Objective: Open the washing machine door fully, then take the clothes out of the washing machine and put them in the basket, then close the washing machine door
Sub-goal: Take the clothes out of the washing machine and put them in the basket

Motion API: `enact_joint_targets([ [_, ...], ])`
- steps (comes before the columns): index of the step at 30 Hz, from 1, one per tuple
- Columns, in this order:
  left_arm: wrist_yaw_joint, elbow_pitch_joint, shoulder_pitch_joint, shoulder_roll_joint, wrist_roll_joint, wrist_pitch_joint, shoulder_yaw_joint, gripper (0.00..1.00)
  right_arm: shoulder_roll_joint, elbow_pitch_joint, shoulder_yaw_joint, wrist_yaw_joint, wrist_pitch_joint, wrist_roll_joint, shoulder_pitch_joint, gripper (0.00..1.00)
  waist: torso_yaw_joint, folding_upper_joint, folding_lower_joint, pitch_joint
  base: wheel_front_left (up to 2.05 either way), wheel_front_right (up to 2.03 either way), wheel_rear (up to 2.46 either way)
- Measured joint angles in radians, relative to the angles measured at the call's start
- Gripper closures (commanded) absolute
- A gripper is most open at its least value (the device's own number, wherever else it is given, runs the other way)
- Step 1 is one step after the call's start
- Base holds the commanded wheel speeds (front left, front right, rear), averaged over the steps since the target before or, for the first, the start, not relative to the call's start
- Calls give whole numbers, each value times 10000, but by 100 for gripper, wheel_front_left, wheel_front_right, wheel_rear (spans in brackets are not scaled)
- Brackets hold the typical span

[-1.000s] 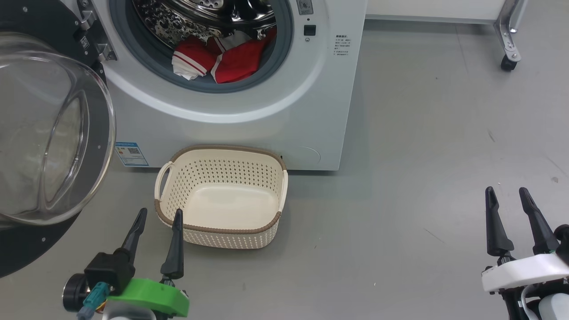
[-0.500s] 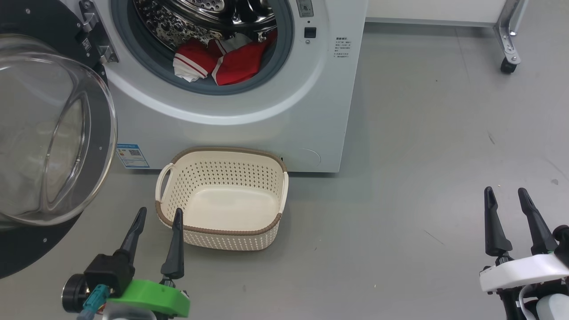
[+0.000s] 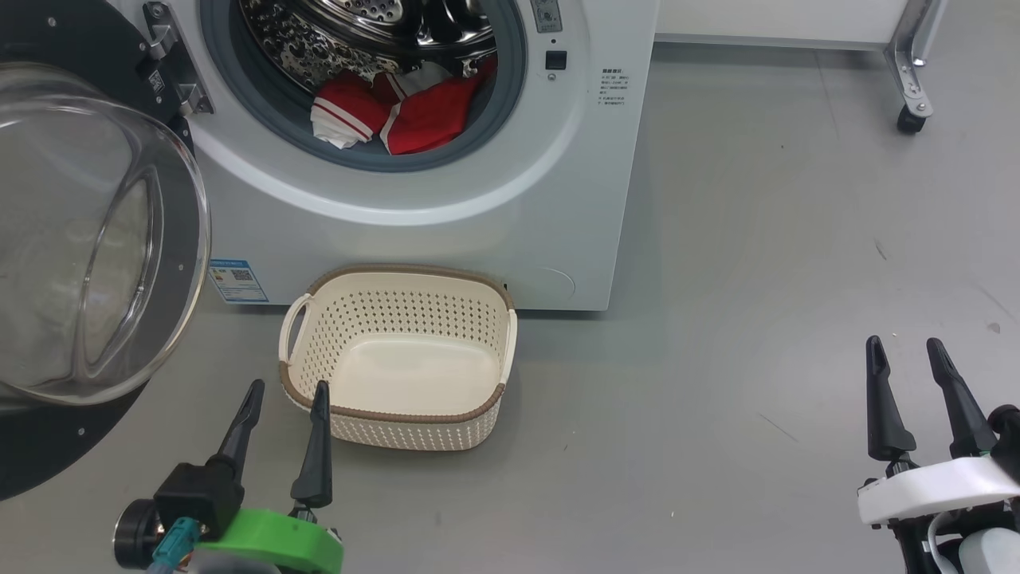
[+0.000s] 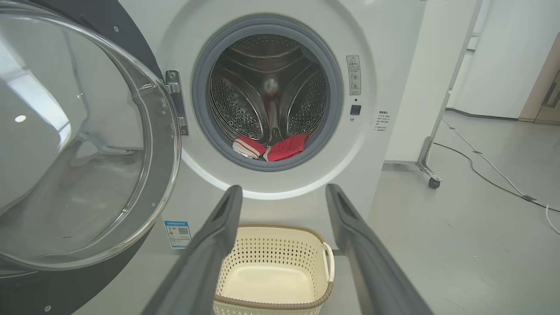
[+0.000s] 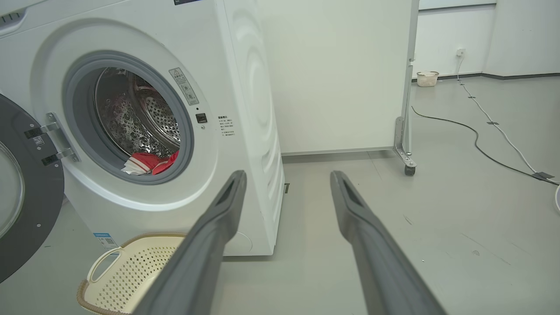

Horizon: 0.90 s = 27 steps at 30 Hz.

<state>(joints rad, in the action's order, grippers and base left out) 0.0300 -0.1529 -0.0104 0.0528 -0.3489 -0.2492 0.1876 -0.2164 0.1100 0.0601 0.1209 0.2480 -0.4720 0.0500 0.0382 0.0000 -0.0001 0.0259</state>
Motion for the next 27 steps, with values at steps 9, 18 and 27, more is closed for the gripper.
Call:
enact_joint_targets([
  [9, 115, 418, 0, -23, 71, -17, 130, 0, 4, 2, -13, 2, 0, 75, 3, 0, 56, 0, 0, 0, 5, -5, 0],
  [18, 117, 573, 14, -25, 75, -17, 123, 0, 36, 25, -13, 4, 0, 86, 4, 0, 107, 0, 0, -20, 34, -34, 0],
  [27, 157, 625, 115, -27, 150, -17, 111, 0, 82, 61, 10, 8, 0, 171, 5, 0, 129, 0, 1, -67, 64, -64, 0],
])
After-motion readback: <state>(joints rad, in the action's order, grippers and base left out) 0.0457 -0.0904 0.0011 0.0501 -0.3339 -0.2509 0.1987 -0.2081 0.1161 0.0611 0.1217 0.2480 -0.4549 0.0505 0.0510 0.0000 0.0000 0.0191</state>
